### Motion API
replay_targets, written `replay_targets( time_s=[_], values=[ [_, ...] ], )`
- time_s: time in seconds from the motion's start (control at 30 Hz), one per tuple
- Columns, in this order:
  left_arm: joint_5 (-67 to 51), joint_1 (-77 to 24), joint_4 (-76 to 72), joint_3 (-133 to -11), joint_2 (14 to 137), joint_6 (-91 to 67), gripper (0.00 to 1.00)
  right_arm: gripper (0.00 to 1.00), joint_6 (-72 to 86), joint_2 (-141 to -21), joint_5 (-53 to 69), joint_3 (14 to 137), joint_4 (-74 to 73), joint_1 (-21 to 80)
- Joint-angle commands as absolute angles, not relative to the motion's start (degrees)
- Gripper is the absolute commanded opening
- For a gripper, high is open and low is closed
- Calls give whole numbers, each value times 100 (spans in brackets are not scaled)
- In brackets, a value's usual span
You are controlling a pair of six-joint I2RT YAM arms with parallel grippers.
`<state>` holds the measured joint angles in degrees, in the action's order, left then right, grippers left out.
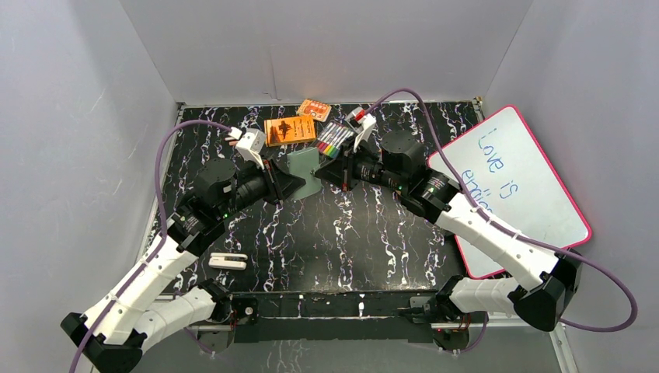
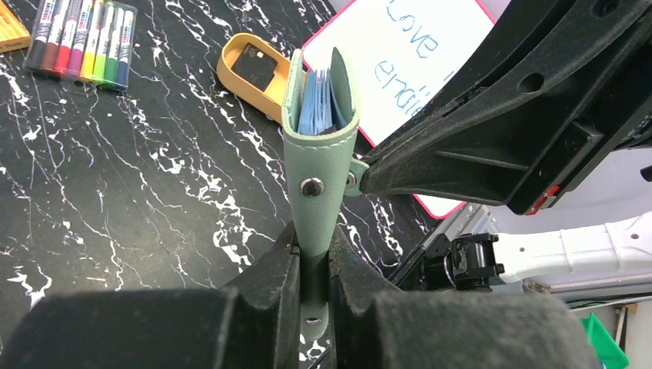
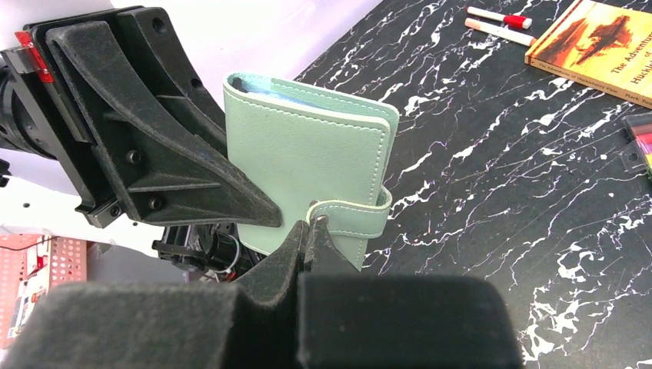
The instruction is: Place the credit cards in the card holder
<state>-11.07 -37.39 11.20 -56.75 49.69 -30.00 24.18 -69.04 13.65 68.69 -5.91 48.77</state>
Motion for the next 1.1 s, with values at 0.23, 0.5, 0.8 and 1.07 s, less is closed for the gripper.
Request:
replay_targets(
  time_s=[0.23, 0.5, 0.8, 1.07],
  values=[
    [-1024, -3735, 1234, -6091, 4992, -2814, 0, 0, 2434, -7012, 1151, 7058, -394, 4889],
    [-1044, -3735, 1274, -6083, 4990, -2777, 0, 0, 2517, -7048, 1254, 7034, -202, 4886],
    [-1039, -3735, 1292, -6085, 5001, -2760, 0, 0, 2558, -7075, 1438, 7023, -71, 4894],
    [-971, -3733, 1292, -6078, 5001, -2743, 0, 0, 2583, -7026, 1519, 6959, -53, 4895]
  ],
)
